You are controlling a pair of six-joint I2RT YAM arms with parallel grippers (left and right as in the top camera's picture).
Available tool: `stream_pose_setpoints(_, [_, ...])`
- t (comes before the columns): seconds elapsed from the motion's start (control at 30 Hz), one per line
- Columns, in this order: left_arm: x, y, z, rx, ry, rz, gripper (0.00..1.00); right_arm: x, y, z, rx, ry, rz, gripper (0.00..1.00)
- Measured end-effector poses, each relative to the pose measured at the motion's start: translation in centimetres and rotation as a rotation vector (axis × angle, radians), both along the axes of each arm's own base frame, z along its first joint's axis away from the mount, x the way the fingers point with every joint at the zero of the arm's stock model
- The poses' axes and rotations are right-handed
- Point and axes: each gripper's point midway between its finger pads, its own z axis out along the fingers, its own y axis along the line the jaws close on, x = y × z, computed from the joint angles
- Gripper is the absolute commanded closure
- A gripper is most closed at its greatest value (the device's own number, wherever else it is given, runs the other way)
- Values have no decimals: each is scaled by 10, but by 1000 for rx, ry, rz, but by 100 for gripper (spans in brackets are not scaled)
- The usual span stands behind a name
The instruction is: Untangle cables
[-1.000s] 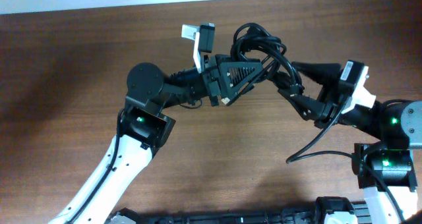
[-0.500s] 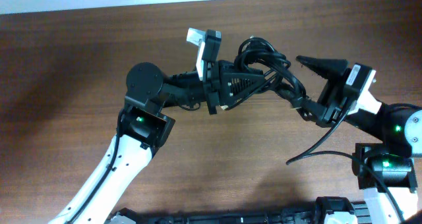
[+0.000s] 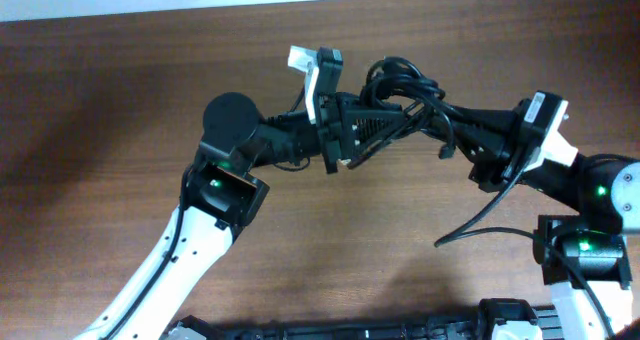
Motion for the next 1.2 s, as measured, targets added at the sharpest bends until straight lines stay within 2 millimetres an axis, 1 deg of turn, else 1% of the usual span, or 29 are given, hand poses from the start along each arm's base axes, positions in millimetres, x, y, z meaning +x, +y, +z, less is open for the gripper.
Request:
stream_pose_setpoints(0.1, [8,3,-6,-2,160,26,100,4,-1,-2,4,13,-7,96])
stream_pose_setpoints(0.2, [11,5,-8,-15,274,31,100,4,-1,-2,6,13,-7,96])
stream_pose_setpoints(0.47, [17,10,-19,-23,554,39,100,4,0,-5,7,25,-1,96])
stream_pose_setpoints(0.57, [18,11,-25,-17,624,54,100,6,1,-9,9,40,0,96])
stream_pose_setpoints(0.73, [21,13,-26,-25,684,75,100,7,1,-9,9,43,3,96])
stream_pose_setpoints(0.9, [27,19,-26,-49,760,90,100,7,3,-10,10,48,11,96])
stream_pose_setpoints(0.97, [30,23,-21,-67,754,89,100,7,4,-11,12,56,10,96])
stream_pose_setpoints(1.03, [32,26,-15,-86,736,85,100,8,4,-13,14,68,8,92])
stream_pose_setpoints(1.1, [33,28,-11,-98,717,85,100,10,4,-15,17,85,6,91])
stream_pose_setpoints(1.2, [43,39,-3,-128,664,110,100,12,3,-19,23,114,-4,91])
